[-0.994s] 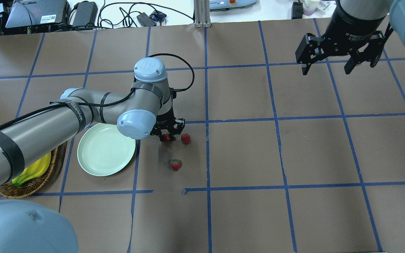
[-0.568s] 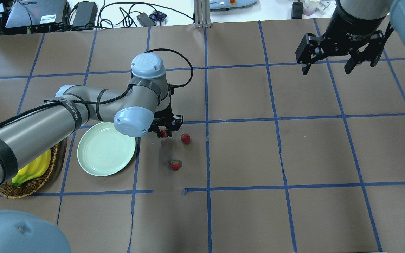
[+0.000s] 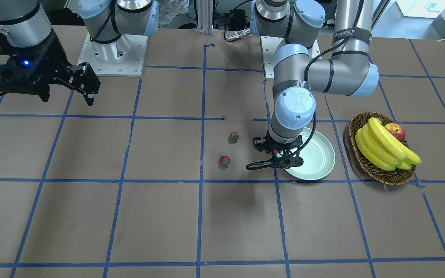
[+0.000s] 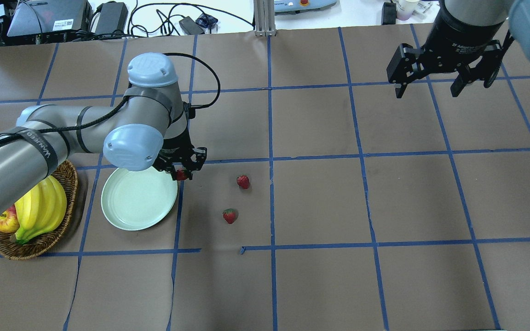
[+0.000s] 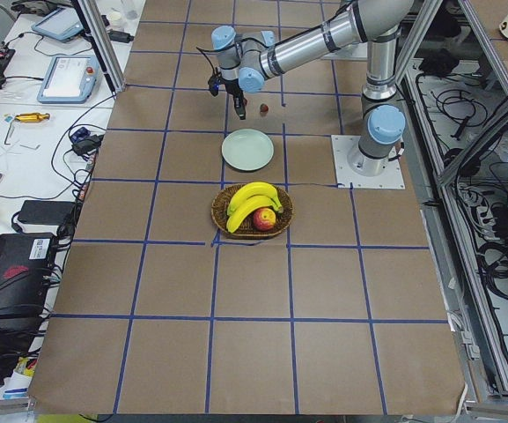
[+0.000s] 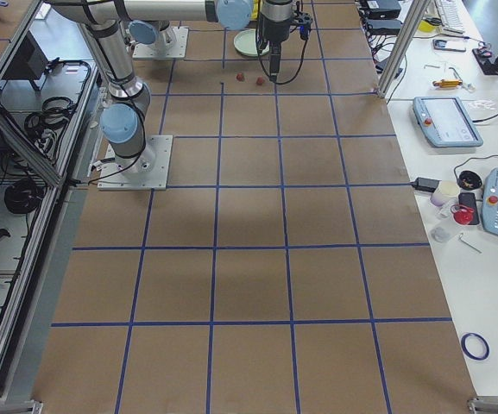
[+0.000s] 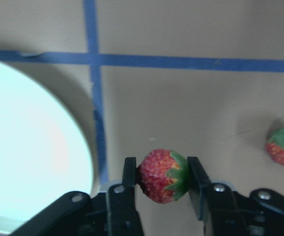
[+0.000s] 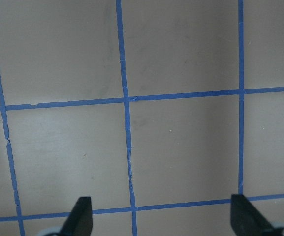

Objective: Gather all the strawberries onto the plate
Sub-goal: 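Lift the strawberry with the left gripper and carry it toward the plate, then lower the strawberry onto the plate and open the left gripper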

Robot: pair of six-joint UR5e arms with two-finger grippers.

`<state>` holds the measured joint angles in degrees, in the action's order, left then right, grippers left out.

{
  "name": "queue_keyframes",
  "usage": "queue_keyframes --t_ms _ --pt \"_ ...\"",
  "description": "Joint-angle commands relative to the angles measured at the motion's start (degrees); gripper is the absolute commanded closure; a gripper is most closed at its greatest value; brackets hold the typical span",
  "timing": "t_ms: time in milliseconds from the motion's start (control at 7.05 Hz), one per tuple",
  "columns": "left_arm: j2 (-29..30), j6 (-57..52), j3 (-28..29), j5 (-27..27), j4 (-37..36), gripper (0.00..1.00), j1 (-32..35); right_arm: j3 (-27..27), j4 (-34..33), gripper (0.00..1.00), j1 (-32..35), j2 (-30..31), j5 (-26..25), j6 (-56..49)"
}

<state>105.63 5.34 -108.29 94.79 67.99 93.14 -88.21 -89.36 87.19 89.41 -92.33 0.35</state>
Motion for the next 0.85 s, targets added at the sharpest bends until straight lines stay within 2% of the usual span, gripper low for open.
queue_keyframes --t_ms 0,142,284,426,568,710 --pt "-2.4 -11.2 -3.2 0.2 -0.4 0.9 -8.2 -0.1 0.0 0.0 0.0 0.0 0.0 0.1" --pt "-2.4 -16.2 -4.6 0.2 -2.3 0.9 -11.6 -0.2 0.0 0.0 0.0 0.0 0.0 0.1" --pt "-0.8 -18.7 -7.7 0.1 -9.1 0.9 -13.1 -0.3 0.0 0.0 0.0 -0.1 0.0 0.1" --pt "-0.4 -19.8 -9.5 0.0 -12.5 0.86 -13.3 -0.2 0.0 0.0 0.0 -0.1 0.0 0.2" --pt "0.3 -19.8 -9.4 0.0 -12.4 0.47 -13.3 -0.2 0.0 0.0 0.0 -0.1 0.0 0.2" --pt "0.3 -19.5 -9.3 0.3 -12.1 0.27 -13.3 0.1 0.0 0.0 0.0 -0.1 0.1 -0.3"
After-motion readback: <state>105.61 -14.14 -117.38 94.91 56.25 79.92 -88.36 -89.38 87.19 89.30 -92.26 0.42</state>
